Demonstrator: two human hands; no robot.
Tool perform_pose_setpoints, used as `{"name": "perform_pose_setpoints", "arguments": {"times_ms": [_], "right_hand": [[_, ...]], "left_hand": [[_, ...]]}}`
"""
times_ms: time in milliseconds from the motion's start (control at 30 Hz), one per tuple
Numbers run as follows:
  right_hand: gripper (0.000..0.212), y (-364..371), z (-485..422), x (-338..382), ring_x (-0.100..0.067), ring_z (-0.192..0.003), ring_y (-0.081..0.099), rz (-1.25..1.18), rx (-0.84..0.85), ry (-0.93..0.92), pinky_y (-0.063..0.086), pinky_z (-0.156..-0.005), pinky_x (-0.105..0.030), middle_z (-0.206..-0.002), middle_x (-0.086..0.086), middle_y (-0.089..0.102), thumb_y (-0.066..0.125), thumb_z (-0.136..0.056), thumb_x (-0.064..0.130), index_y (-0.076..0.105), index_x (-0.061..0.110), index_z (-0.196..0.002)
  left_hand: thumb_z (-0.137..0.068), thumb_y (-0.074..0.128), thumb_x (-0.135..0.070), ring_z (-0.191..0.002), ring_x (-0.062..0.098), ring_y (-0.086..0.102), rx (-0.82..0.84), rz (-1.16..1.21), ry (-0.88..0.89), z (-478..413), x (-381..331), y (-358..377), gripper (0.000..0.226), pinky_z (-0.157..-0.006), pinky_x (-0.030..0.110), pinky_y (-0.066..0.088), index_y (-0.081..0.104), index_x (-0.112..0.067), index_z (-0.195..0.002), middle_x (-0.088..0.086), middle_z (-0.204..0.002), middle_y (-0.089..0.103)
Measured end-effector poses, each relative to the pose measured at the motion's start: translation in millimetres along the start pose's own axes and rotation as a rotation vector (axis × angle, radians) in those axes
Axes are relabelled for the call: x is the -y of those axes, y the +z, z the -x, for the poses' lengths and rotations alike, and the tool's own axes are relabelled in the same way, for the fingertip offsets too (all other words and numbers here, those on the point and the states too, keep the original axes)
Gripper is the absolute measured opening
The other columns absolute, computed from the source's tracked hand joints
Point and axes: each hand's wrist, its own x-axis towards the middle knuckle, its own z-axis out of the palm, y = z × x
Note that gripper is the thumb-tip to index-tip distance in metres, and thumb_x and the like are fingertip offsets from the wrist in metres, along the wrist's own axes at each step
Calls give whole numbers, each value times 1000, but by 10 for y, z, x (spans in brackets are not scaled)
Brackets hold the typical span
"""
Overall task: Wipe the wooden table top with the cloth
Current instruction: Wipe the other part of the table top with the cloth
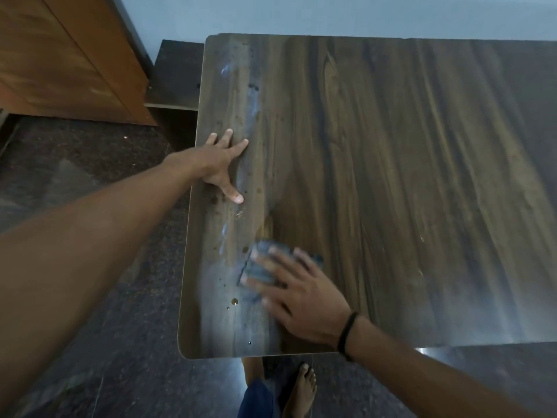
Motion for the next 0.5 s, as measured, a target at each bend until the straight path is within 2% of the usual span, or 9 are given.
{"name": "perform_pose_setpoints", "arguments": {"times_ms": [67, 100, 233, 267, 333, 400, 433, 500], "right_hand": [[48, 4, 134, -103, -15, -155, 3, -4, 46, -156, 7, -124, -48, -168, 13, 6, 23, -108, 46, 15, 51, -155], [49, -66, 16, -241, -14, -155, 1, 19, 44, -146, 6, -124, -48, -167, 14, 5, 23, -108, 45, 13, 51, -155], [49, -278, -428, -413, -14, -155, 0, -58, 6, 268, 10, -123, -53, -167, 15, 5, 23, -106, 46, 20, 49, -155], [49, -218, -383, -344, -14, -155, 0, -60, -16, 262, 10, -123, -52, -167, 14, 6, 23, -106, 47, 20, 49, -155], [48, -150, -189, -302, -14, -155, 1, -24, 38, 70, 6, -124, -48, -168, 13, 6, 21, -107, 47, 15, 50, -155], [49, -259, -290, -591, -15, -155, 2, 12, 75, -36, 5, -124, -46, -167, 13, 6, 21, -107, 46, 14, 51, -155], [49, -353, -477, -744, -16, -155, 3, 28, 64, 11, 6, -124, -48, -167, 13, 7, 22, -107, 45, 16, 50, -155], [48, -529, -884, -930, -16, -154, 4, -38, 20, 280, 10, -123, -51, -167, 12, 8, 27, -107, 43, 22, 48, -155]], "left_hand": [[-47, 85, -64, -144, 34, -25, 21, -20, -5, -10, 6, 16, 151, -114, 65, 12, -27, -42, -146, -3, -155, -36], [-47, 86, -62, -144, 34, -25, 16, -29, -8, -9, -1, 35, 153, -114, 65, 12, -28, -42, -146, -3, -154, -38], [-43, 88, -60, -143, 34, -28, 13, -4, -14, -3, -11, 57, 157, -114, 65, 11, -31, -42, -144, -3, -152, -41], [-43, 89, -60, -143, 34, -28, 10, -2, -10, -1, -7, 70, 157, -114, 65, 11, -31, -42, -144, -3, -152, -41], [-45, 89, -57, -143, 33, -28, 10, -1, -11, -2, -6, 85, 158, -115, 63, 10, -31, -37, -145, -3, -153, -40], [-47, 90, -54, -143, 31, -28, -7, 27, -22, 10, -7, 88, 159, -117, 61, 10, -32, -30, -146, -5, -153, -39], [-47, 91, -52, -143, 30, -28, -10, 40, -28, 14, -7, 76, 160, -117, 61, 10, -32, -27, -147, -6, -153, -39], [-47, 91, -52, -143, 29, -30, 4, 55, -39, 17, -8, 54, 161, -117, 60, 10, -32, -25, -147, -7, -153, -40]]}}
